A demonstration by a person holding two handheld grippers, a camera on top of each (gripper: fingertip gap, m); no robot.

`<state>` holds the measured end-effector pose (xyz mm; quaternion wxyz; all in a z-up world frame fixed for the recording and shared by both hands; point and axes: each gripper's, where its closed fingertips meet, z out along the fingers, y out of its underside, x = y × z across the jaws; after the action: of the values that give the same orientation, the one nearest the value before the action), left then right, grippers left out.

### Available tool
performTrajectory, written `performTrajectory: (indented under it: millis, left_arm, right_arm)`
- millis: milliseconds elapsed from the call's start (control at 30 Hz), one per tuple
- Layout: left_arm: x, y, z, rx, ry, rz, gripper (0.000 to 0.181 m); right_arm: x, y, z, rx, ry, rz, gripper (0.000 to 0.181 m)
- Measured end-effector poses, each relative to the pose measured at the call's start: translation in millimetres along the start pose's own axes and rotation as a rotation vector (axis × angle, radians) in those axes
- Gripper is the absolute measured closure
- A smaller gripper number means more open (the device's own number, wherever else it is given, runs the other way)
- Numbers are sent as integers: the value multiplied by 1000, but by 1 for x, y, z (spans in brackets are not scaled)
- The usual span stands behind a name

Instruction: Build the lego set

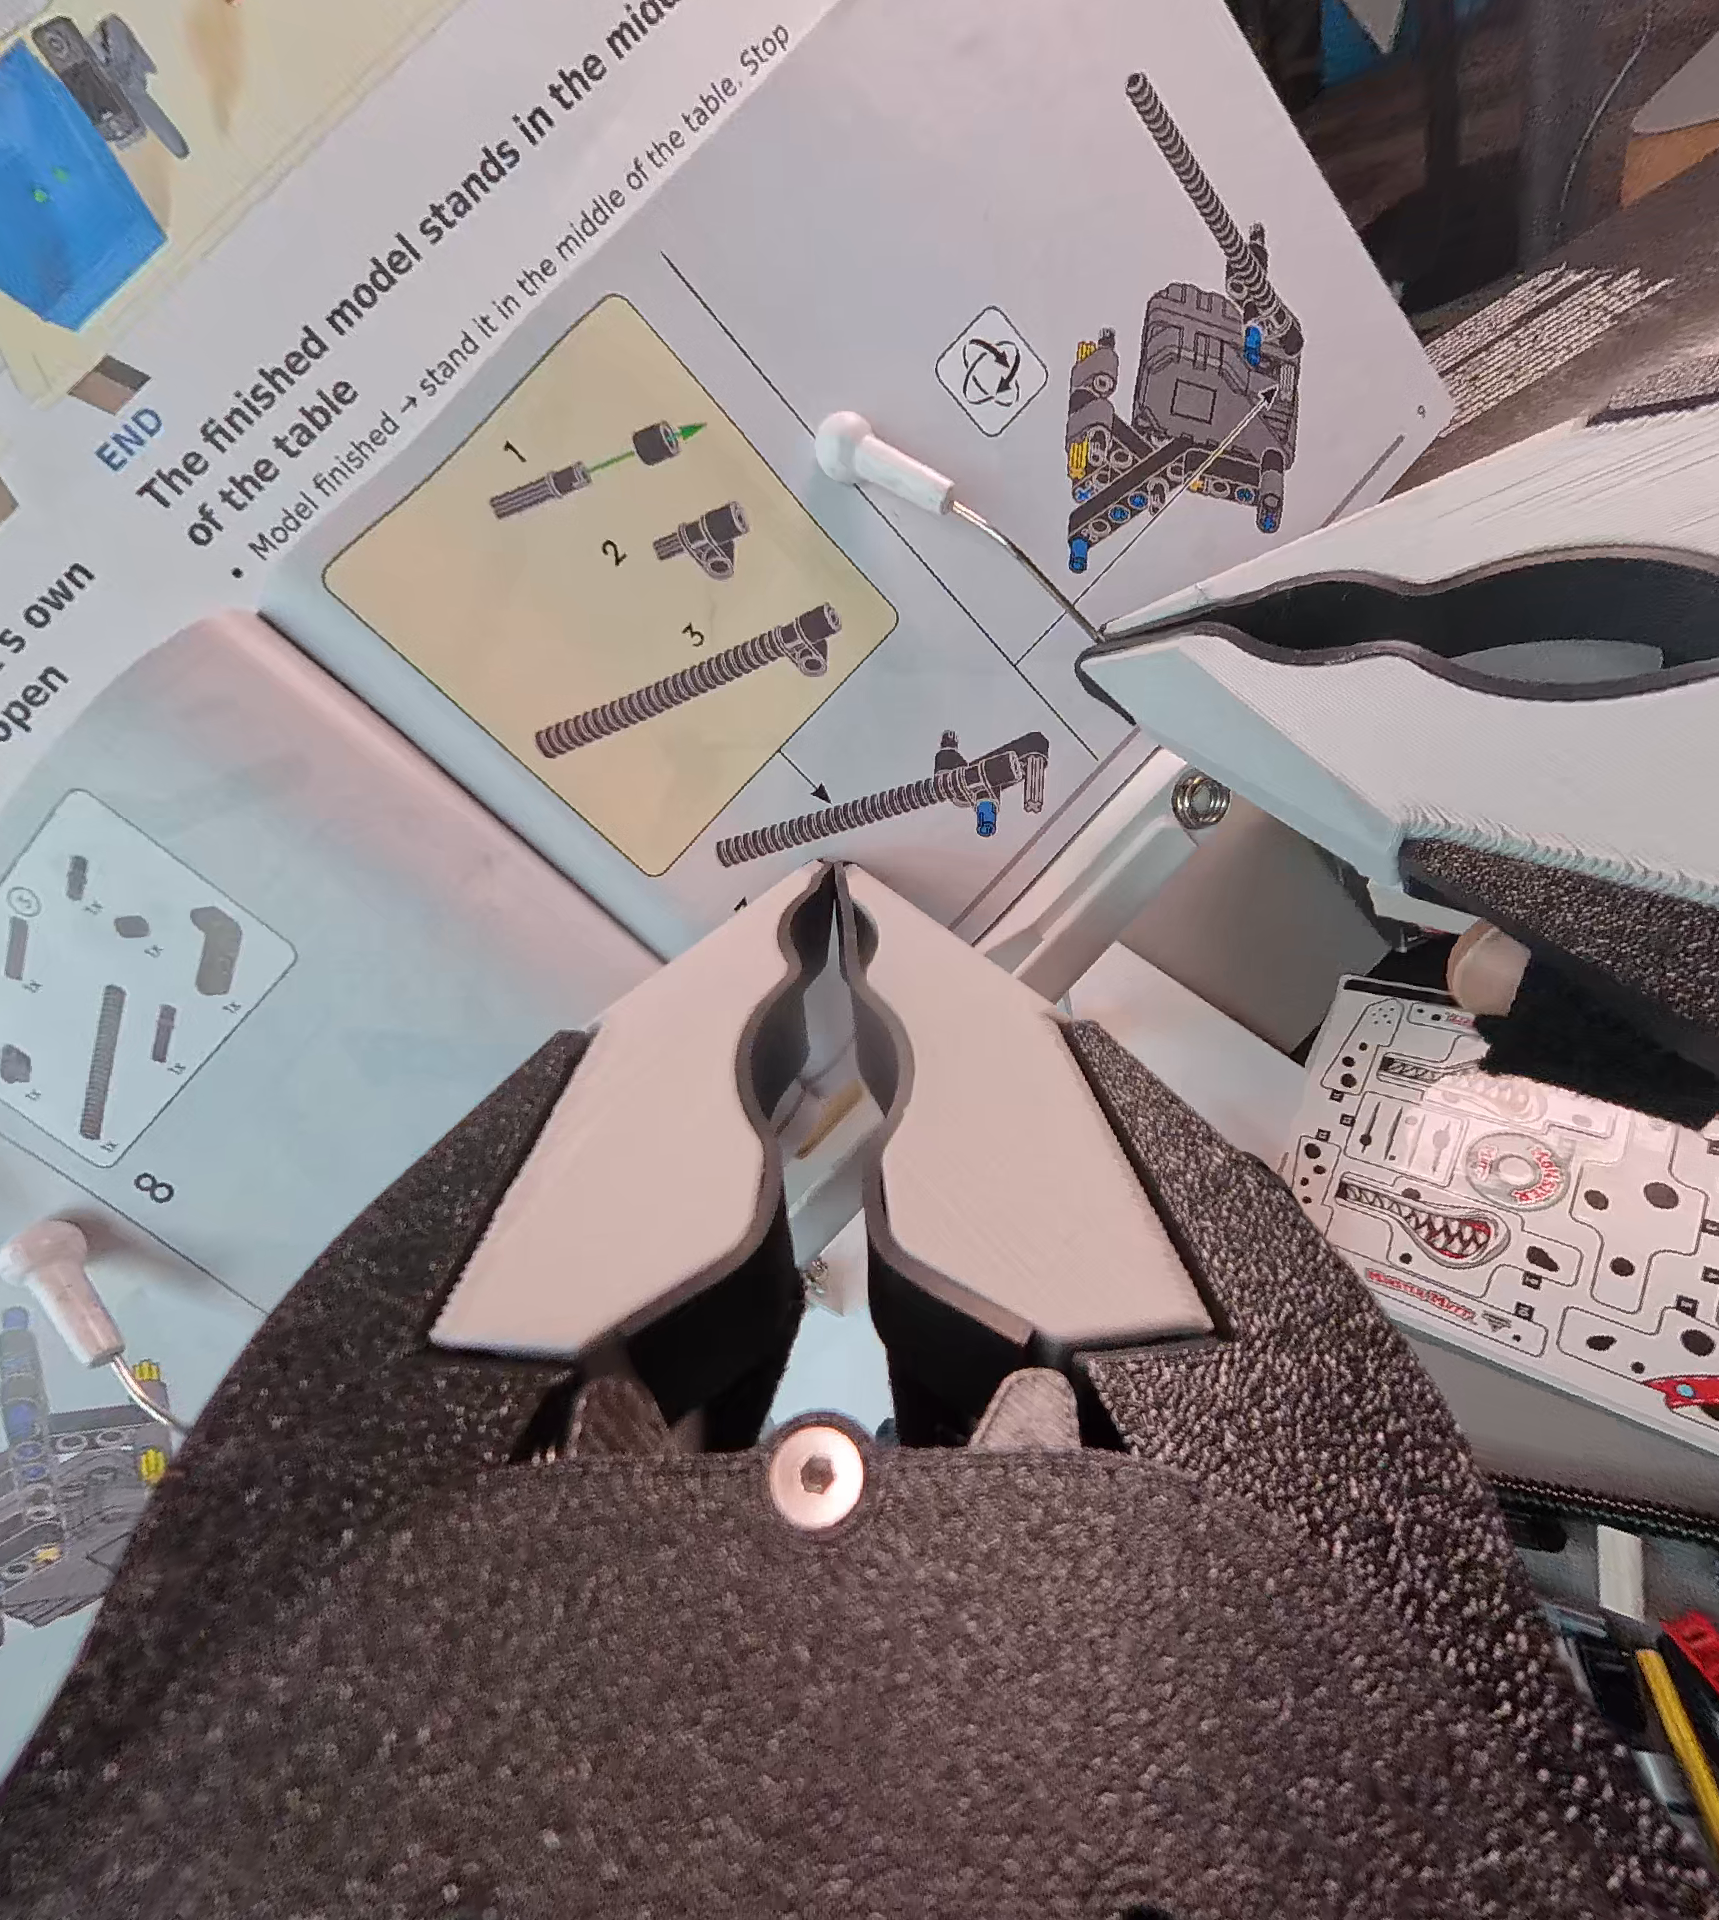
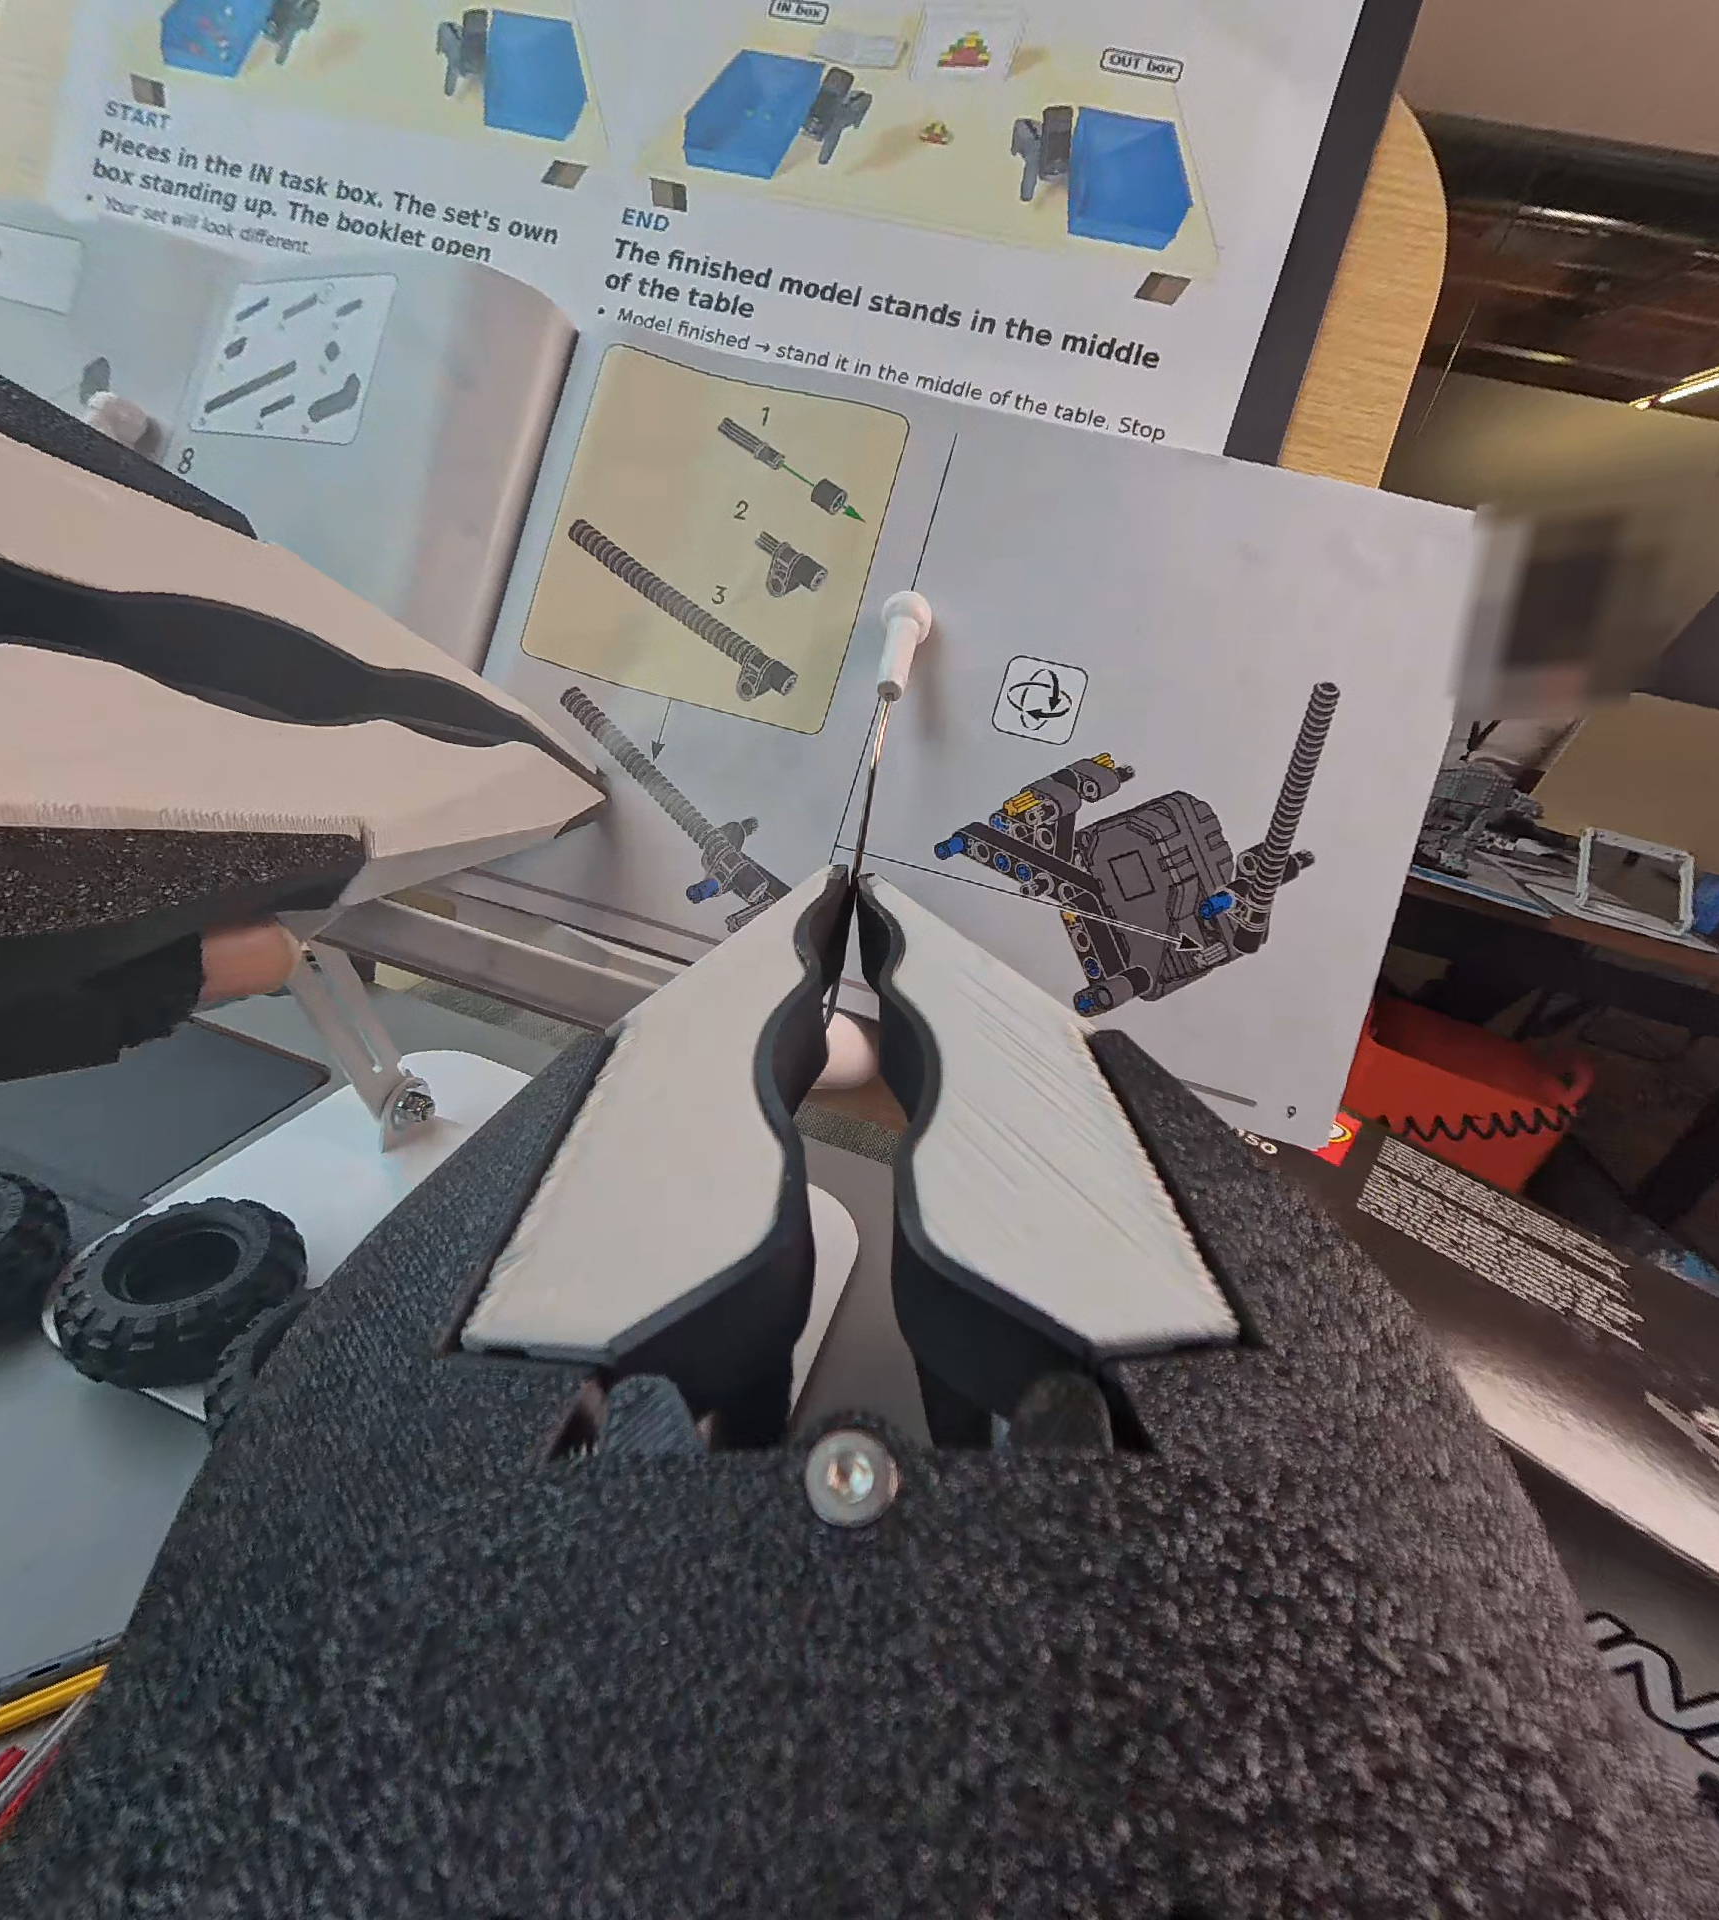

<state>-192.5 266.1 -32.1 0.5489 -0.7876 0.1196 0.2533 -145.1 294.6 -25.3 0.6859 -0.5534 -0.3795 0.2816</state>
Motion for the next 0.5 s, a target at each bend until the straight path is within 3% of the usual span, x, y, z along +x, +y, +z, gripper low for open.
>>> performTrajectory:
  millis: [67,167,267,367,500]
  left_arm:
    - [1,-6,-6,57,22,-42,170]
    - [-8,-27,-34,252,40,-175,161]
    - [-44,-28,-68,403,-30,-322,155]
    - [-102,-3,-88,424,-147,-440,159]
    - [-167,45,-91,291,-247,-540,168]
  right_arm:
    - [0,-1,-2,-3,4,8,178]
    - [-3,-11,-15,12,-41,50,155]
    - [-21,-28,-50,26,-192,146,138]
    - [-38,-34,-102,3,-309,123,131]
    - [-59,-29,-182,-42,-434,116,133]
